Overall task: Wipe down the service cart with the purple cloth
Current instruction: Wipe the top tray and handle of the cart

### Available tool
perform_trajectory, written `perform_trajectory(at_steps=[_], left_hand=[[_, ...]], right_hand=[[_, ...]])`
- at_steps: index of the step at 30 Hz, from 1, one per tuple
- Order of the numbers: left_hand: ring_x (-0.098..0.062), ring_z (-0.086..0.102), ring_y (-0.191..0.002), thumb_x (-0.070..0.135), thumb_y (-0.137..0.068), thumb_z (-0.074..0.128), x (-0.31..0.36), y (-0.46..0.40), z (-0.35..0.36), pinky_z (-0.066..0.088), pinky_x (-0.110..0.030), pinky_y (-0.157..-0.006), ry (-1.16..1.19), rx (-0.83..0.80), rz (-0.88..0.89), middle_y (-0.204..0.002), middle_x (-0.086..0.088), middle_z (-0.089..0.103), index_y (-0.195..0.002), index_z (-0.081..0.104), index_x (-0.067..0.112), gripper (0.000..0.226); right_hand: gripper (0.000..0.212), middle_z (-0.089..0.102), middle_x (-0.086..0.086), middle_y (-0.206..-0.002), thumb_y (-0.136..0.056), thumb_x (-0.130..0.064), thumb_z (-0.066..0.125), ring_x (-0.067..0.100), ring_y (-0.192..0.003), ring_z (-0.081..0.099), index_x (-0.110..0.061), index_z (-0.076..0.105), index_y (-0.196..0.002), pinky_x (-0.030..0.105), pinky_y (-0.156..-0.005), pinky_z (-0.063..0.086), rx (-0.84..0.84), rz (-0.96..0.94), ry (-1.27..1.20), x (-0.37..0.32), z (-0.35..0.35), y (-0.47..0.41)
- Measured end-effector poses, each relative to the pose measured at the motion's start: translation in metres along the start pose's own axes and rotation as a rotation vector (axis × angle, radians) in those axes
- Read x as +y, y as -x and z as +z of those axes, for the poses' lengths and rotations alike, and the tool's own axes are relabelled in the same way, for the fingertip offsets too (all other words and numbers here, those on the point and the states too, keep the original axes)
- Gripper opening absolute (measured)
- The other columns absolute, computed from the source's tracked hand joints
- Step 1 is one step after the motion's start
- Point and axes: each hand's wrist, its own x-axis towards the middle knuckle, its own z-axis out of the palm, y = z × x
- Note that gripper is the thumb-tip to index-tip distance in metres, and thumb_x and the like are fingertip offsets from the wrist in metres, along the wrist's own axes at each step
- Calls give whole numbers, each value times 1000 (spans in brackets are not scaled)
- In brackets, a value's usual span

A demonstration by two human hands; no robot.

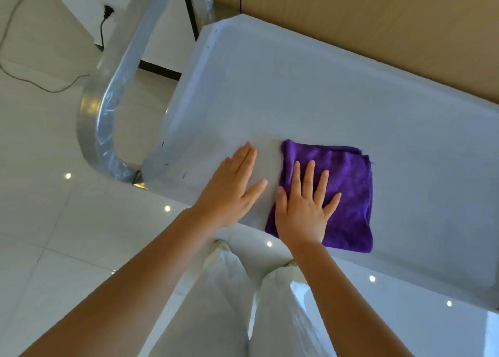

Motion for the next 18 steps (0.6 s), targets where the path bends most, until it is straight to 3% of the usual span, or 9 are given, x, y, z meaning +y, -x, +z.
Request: perform_trajectory(at_steps=[3,5,7,12,18], left_hand=[[-22,5,-145,56,-83,7,-47,20,-10,-2,-33,-113,-185,141,-164,-157,-9,8,-148,8,6,82],[-27,10,-144,55,-84,10,-64,32,-7,5,-42,-113,-221,180,-188,-155,-14,15,-146,14,2,82],[-23,7,-143,56,-86,16,-68,36,-2,2,-38,-113,-185,207,-168,-155,-15,14,-146,14,1,82],[-4,-25,-136,78,-77,4,-72,41,-9,-21,-15,-107,12,195,-116,-150,4,-20,-141,-17,14,93],[1,-22,-138,71,-83,21,-76,46,-15,-9,-18,-114,238,265,-36,-149,10,-18,-140,-16,19,85]], right_hand=[[59,-8,-1,-157,-93,-47,8,27,-143,-12,-29,-5,-148,55,-110,-9,-1,28,-9,-8,0,1],[63,-7,-2,-157,-89,-48,4,27,-143,-12,-29,-5,-148,54,-110,-10,9,42,-6,-15,1,1],[63,-6,-2,-157,-88,-48,3,26,-143,-12,-29,-5,-147,54,-110,-9,9,37,-4,-25,2,1],[63,-8,-2,-157,-88,-47,4,27,-143,-12,-27,-7,-147,56,-110,-7,-18,-43,9,-64,4,0],[61,-11,0,-155,-89,-50,2,33,-143,-9,-25,-15,-142,61,-109,-2,-2,-335,123,-117,16,5]])
